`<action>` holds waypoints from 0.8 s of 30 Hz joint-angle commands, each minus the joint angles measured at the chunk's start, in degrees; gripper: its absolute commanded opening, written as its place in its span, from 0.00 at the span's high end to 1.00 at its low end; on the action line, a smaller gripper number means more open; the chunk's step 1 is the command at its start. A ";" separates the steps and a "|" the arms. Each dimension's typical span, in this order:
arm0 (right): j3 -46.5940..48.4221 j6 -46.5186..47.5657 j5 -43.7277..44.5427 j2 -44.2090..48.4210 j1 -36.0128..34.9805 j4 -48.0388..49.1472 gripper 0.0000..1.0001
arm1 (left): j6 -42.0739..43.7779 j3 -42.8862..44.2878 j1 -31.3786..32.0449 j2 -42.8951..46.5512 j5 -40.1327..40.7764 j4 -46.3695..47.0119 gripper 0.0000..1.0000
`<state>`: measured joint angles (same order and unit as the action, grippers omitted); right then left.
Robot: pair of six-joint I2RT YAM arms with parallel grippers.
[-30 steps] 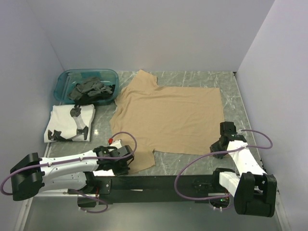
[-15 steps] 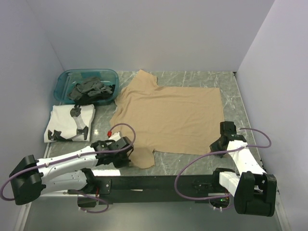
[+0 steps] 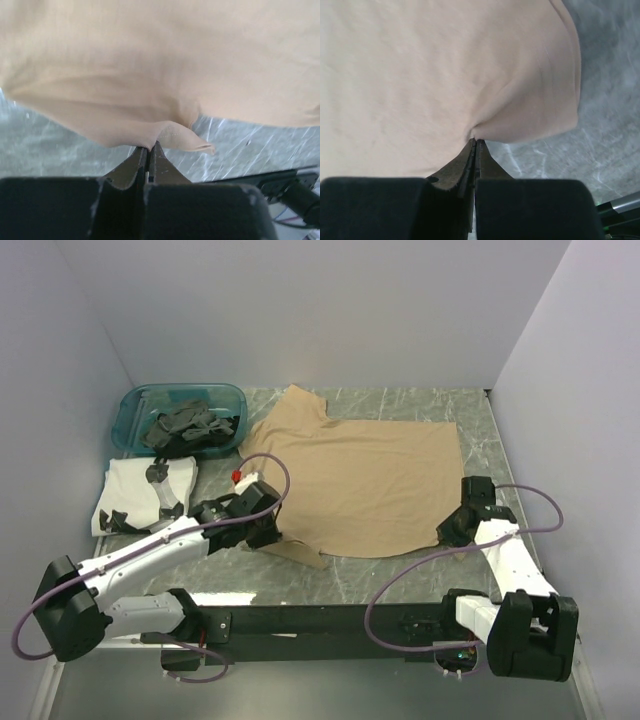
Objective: Fold and stack the t-shirts
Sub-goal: Fold the tshirt
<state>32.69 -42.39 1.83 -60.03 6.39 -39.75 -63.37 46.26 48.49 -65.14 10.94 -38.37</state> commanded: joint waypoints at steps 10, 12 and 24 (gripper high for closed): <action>10.29 7.23 -0.42 -7.47 0.20 0.72 1.00 | 11.07 12.97 -5.60 -7.54 6.90 4.26 0.99; 10.91 7.50 -0.77 -8.61 0.20 1.16 1.00 | 11.87 13.94 -6.47 -8.24 8.39 5.15 0.99; 16.62 9.26 0.63 -10.81 0.20 3.09 1.00 | 22.66 16.93 -10.43 -11.84 9.45 16.03 0.99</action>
<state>45.82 -34.30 1.10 -70.65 6.39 -38.63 -46.30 59.83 38.61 -76.29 19.44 -28.42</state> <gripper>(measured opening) 0.008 0.025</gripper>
